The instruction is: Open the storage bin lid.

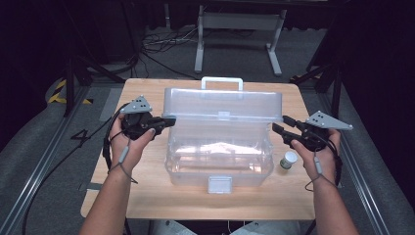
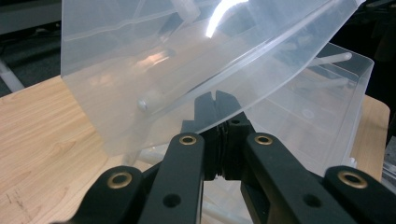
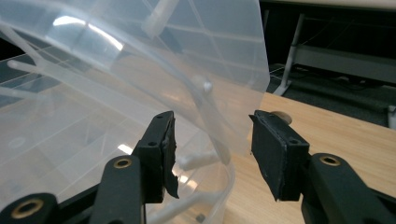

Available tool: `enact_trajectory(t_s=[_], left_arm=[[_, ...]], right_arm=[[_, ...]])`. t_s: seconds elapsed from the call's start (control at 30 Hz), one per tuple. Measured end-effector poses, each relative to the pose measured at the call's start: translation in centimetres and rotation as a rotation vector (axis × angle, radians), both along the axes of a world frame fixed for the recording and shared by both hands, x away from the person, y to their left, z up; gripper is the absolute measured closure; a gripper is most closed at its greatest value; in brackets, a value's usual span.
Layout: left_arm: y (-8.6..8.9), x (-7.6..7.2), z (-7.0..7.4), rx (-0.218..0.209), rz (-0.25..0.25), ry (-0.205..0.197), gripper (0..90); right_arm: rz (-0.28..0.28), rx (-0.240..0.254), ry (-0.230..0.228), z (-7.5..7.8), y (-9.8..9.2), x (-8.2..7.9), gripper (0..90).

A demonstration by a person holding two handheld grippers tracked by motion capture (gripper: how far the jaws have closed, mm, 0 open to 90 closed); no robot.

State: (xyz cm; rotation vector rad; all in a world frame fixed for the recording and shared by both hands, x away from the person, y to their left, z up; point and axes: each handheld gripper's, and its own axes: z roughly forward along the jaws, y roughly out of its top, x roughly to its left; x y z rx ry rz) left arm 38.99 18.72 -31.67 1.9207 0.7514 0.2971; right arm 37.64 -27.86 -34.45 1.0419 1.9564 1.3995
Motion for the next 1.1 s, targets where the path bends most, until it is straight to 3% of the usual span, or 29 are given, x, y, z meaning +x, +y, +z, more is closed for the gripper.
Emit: enact_trajectory(t_s=[0.07, 0.27, 0.73, 0.87, 1.0, 1.1], left_arm=[[0.0, 0.0, 0.0, -0.002, 0.002, -0.001, 88.3], [-0.1, 0.0, 0.0, -0.002, 0.004, -0.002, 88.6], [-0.1, -0.1, -0.1, -0.003, 0.003, -0.003, 88.6], [-0.1, -0.1, -0.1, 0.001, -0.002, -0.005, 88.4], [-0.2, -0.1, -0.1, 0.007, -0.007, -0.001, 85.5], [-0.3, -0.1, -0.2, 0.012, -0.008, -0.001, 82.3]], right_arm=[[-0.015, 0.007, -0.015, 0.4, 0.6, 0.2, 50.5], [-0.058, -0.043, -0.05, 0.8, 1.9, 0.9, 51.0], [-0.149, -0.022, -0.123, 0.1, 3.5, 2.0, 53.9], [-0.173, -0.026, -0.146, 0.0, 3.8, 1.9, 57.8], [-0.201, -0.062, -0.162, 0.1, 3.8, 1.9, 65.7], [-0.215, -0.047, -0.169, 0.0, 3.9, 1.9, 66.8]])
